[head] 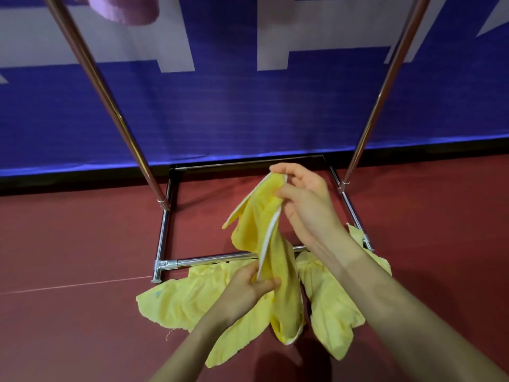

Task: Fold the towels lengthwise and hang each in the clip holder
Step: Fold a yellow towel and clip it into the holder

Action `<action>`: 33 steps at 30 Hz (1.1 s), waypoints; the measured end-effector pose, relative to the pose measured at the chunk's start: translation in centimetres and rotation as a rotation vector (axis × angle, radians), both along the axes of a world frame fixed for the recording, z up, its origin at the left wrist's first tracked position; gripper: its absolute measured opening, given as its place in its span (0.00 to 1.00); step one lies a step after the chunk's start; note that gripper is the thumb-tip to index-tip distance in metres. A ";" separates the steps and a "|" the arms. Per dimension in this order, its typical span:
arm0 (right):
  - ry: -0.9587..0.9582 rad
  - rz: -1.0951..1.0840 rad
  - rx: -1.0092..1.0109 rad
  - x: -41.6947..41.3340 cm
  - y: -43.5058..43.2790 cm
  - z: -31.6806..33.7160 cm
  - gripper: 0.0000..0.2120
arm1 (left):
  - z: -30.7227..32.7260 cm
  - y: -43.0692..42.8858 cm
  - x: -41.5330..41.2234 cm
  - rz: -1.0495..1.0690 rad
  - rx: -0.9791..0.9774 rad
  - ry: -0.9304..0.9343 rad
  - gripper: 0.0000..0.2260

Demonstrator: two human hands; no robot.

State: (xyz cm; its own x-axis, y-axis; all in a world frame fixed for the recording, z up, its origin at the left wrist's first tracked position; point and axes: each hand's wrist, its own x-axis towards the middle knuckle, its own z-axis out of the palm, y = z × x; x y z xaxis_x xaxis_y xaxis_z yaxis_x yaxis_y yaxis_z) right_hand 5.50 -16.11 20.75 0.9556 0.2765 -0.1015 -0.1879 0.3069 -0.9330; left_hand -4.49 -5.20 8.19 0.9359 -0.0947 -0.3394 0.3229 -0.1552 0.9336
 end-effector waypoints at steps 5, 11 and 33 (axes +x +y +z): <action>-0.017 -0.045 0.079 0.6 -0.8 1.8 0.15 | 1.1 0.5 -0.2 0.088 -0.034 0.050 0.12; -0.026 -0.175 -0.073 0.9 -2.3 6.5 0.20 | 7.7 2.1 -0.8 0.322 0.019 -0.017 0.14; 0.132 0.035 -0.050 -2.6 -4.3 57.5 0.25 | 56.9 1.6 -6.6 0.086 0.106 0.025 0.16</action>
